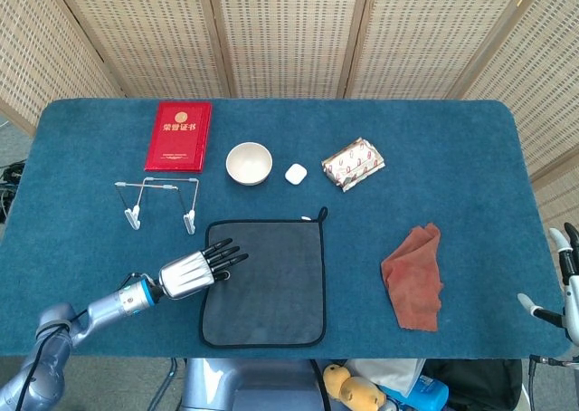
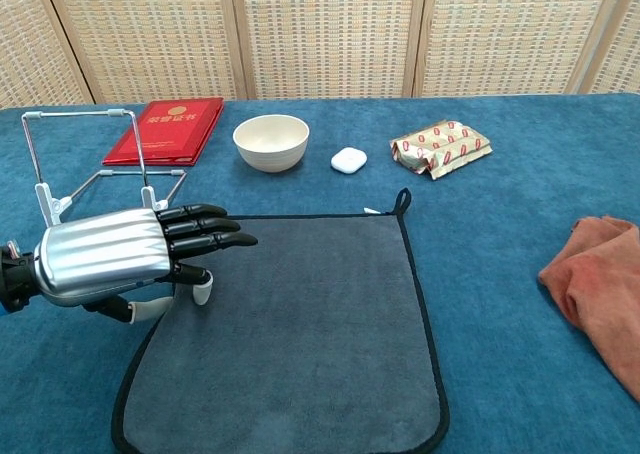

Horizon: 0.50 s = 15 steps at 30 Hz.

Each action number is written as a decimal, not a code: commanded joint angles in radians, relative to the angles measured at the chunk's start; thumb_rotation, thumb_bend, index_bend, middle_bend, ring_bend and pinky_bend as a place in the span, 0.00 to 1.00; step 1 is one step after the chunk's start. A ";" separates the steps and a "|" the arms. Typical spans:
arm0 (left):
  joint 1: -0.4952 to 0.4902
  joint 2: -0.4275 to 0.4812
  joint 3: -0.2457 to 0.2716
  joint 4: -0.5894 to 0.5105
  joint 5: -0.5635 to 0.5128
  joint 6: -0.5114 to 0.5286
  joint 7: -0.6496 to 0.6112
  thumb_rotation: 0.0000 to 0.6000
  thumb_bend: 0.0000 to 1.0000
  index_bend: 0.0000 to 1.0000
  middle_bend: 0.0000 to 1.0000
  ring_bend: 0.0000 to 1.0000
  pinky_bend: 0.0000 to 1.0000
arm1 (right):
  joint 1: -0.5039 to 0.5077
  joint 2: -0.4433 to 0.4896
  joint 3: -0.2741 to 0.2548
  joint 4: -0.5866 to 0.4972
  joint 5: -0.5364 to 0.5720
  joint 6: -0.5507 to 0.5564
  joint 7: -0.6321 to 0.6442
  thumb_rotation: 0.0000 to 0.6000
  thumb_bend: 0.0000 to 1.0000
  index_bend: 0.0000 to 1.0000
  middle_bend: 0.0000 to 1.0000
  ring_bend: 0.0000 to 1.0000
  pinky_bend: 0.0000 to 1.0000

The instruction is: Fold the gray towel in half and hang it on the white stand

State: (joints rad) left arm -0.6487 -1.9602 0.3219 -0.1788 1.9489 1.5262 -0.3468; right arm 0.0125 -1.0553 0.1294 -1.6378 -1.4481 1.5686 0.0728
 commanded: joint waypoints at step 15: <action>-0.034 -0.010 -0.014 0.003 -0.021 0.069 0.014 1.00 0.48 0.67 0.00 0.00 0.06 | -0.002 0.008 -0.002 -0.005 -0.003 0.000 0.012 1.00 0.00 0.00 0.00 0.00 0.00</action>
State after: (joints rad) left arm -0.6778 -1.9684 0.3102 -0.1761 1.9294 1.5916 -0.3358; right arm 0.0103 -1.0475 0.1278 -1.6427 -1.4507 1.5692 0.0847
